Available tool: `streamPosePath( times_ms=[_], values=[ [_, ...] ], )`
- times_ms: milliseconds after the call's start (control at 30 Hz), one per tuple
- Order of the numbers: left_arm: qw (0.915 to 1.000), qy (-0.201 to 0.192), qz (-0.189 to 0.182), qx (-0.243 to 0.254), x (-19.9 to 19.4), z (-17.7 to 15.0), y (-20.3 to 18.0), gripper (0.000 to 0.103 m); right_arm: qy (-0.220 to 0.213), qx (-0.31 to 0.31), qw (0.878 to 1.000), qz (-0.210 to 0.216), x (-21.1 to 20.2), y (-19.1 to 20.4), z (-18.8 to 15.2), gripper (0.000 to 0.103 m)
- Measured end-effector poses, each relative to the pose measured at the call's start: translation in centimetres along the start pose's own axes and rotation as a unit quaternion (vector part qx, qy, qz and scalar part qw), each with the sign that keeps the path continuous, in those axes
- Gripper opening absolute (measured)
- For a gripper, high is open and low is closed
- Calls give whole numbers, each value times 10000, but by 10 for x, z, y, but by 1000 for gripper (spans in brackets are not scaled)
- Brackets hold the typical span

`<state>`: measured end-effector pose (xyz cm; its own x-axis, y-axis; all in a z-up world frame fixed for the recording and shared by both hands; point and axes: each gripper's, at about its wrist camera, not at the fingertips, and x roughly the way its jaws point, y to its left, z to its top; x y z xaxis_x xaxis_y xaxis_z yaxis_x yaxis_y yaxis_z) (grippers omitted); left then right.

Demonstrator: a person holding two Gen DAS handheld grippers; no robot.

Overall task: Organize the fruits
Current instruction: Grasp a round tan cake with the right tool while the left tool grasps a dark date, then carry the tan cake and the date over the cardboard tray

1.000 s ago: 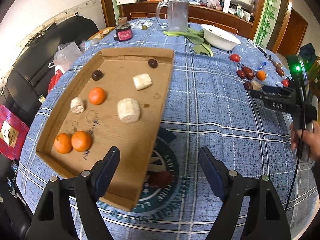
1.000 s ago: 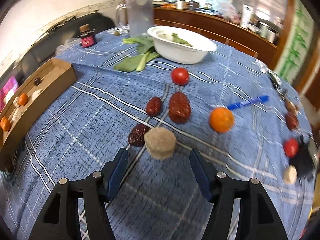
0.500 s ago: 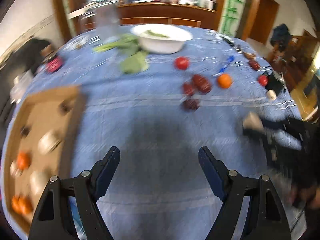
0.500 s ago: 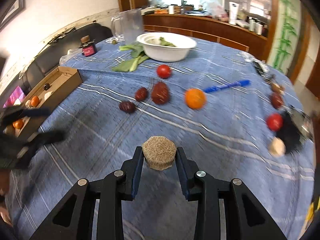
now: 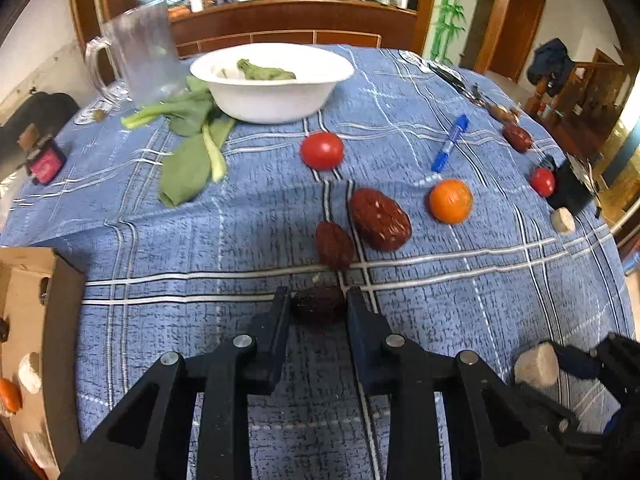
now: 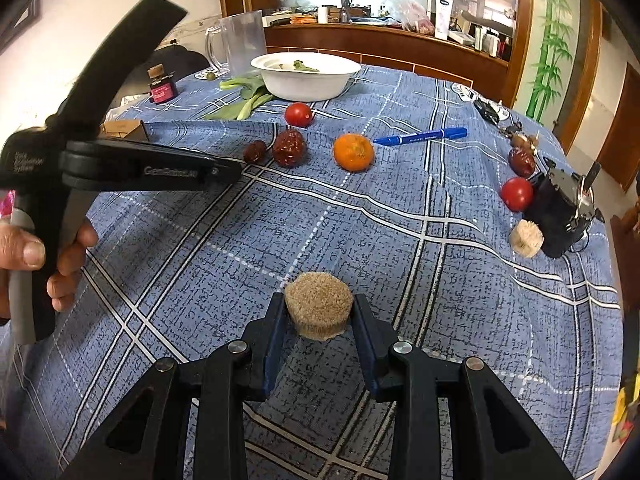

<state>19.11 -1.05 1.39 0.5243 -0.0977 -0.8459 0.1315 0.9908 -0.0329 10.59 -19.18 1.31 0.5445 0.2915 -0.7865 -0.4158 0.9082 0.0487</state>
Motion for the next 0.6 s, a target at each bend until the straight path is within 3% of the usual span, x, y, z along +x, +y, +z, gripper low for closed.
streamPosePath(
  times_ms=[233, 600],
  values=[
    [9992, 9, -350, -202, -21, -20, 10, 27, -52, 188, 9998, -3, -7, 2, -2, 35],
    [9978, 89, -576, -312, -78, -95, 26, 27, -170, 227, 9994, -179, -39, 30, -19, 35]
  ],
)
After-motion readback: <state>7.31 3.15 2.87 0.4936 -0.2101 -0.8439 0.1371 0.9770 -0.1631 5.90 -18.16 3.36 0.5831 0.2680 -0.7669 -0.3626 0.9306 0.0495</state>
